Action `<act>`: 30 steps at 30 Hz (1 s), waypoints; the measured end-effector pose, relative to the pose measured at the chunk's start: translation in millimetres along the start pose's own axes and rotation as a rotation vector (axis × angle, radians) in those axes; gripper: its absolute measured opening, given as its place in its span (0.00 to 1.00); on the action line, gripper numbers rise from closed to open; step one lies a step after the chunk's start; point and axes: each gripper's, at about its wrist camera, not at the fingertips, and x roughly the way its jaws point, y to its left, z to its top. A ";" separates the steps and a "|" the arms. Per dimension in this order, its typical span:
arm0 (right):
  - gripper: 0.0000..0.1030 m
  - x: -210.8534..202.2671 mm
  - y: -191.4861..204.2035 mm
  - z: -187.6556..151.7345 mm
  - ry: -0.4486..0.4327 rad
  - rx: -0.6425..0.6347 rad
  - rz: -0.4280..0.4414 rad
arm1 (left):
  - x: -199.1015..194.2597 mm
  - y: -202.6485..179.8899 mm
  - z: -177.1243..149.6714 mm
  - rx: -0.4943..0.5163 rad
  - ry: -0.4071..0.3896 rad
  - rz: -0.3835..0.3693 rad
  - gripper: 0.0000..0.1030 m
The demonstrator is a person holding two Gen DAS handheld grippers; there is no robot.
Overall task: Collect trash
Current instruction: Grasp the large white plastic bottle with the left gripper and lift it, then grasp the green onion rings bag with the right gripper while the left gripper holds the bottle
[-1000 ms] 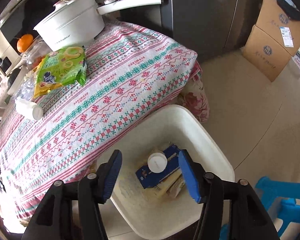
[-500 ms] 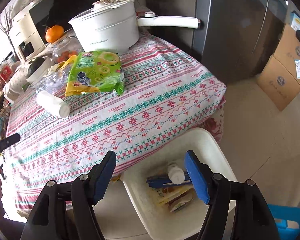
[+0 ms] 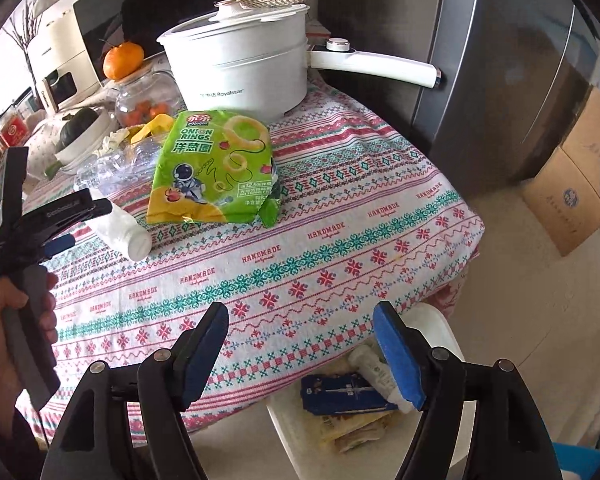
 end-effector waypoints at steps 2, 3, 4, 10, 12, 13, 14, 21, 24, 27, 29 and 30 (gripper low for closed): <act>0.74 2.8 -0.9 1.5 0.004 0.002 -0.002 | 9.6 -2.2 3.3 -0.009 0.008 0.015 0.82; 0.74 4.0 -2.0 2.0 0.006 0.005 -0.004 | 12.6 -2.1 4.5 -0.010 0.013 0.023 0.80; 0.74 5.1 -3.1 2.4 0.008 0.010 -0.006 | 15.6 -1.9 4.8 -0.011 0.016 0.018 0.79; 0.74 9.1 -7.0 2.1 0.018 0.019 -0.015 | 15.1 -2.2 5.2 0.017 0.045 -0.001 0.72; 0.74 9.1 -6.4 1.5 0.020 0.021 -0.012 | 13.9 1.4 5.6 0.031 0.077 -0.016 0.69; 0.74 9.0 -5.5 1.0 0.020 0.020 -0.010 | 10.8 4.7 4.1 0.043 0.095 -0.018 0.66; 0.74 8.6 -4.5 0.4 0.020 0.016 -0.009 | 9.2 7.0 4.0 0.056 0.112 -0.018 0.63; 0.74 5.1 6.2 -4.2 0.015 -0.017 -0.011 | -10.3 32.3 -6.0 0.103 0.165 -0.011 0.57; 0.74 3.3 8.3 -3.9 0.010 -0.016 -0.007 | -19.6 43.8 -10.4 0.101 0.179 -0.020 0.55; 0.74 1.4 10.3 -2.8 0.002 -0.010 -0.001 | -35.7 51.9 -14.0 0.110 0.168 -0.042 0.54; 0.74 0.0 12.9 -1.7 -0.006 -0.006 0.003 | -50.6 54.9 -15.4 0.130 0.146 -0.055 0.54; 0.74 -0.3 14.6 -0.8 -0.010 -0.005 0.006 | -57.5 55.5 -16.2 0.142 0.135 -0.062 0.54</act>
